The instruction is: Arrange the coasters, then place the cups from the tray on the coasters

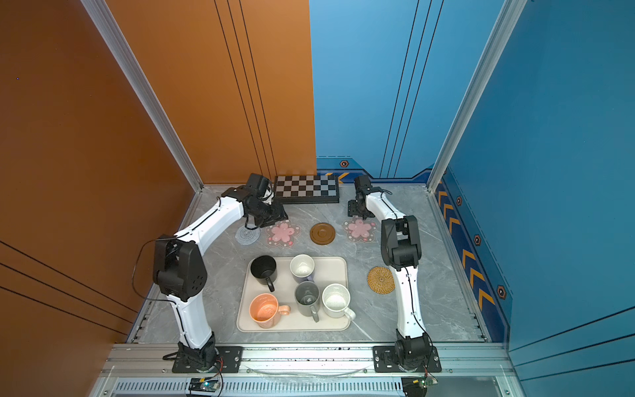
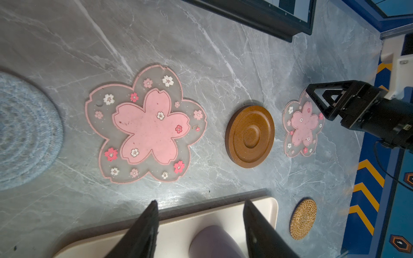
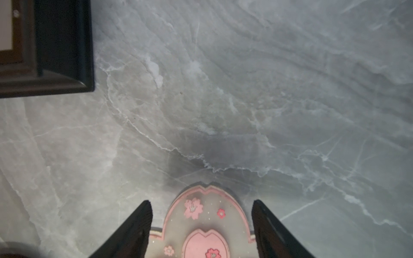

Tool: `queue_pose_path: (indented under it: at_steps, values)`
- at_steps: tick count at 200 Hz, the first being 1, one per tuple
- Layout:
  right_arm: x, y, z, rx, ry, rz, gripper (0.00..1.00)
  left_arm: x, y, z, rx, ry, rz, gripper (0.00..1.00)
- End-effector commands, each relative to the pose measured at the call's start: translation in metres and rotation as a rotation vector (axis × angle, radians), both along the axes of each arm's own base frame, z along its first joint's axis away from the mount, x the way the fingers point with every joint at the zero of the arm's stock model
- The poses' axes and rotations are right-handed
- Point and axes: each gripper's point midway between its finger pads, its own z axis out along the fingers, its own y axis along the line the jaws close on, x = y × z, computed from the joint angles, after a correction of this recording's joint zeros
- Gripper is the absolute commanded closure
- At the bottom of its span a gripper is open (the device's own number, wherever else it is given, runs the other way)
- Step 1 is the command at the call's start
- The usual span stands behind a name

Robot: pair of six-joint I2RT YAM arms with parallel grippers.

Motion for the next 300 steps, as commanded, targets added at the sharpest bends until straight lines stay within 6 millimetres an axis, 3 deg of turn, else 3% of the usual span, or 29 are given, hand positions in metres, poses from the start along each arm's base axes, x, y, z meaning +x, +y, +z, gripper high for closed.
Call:
queue_pose_path:
  at_steps: [1, 68, 179, 241, 268, 300]
  values:
    - [-0.008, -0.008, -0.012, -0.056, 0.054, -0.008, 0.27, 0.001, 0.001, -0.002, -0.001, 0.004, -0.017, 0.39]
    - [-0.026, -0.017, -0.026, -0.112, 0.149, -0.004, 0.28, -0.001, 0.002, 0.0, -0.001, 0.0, -0.016, 0.39]
    - [-0.038, 0.008, -0.026, -0.052, 0.171, 0.038, 0.29, -0.008, 0.004, 0.001, 0.008, 0.0, -0.012, 0.39]
    - [-0.042, -0.004, -0.021, -0.073, 0.168, 0.003, 0.29, -0.008, 0.005, -0.002, 0.013, 0.005, -0.015, 0.39]
    - [-0.033, -0.009, -0.004, -0.055, 0.129, -0.031, 0.28, -0.001, 0.004, -0.005, 0.05, -0.016, -0.037, 0.39]
    - [-0.019, -0.01, 0.035, 0.029, 0.05, -0.077, 0.27, 0.013, -0.005, -0.018, 0.05, -0.009, -0.06, 0.4]
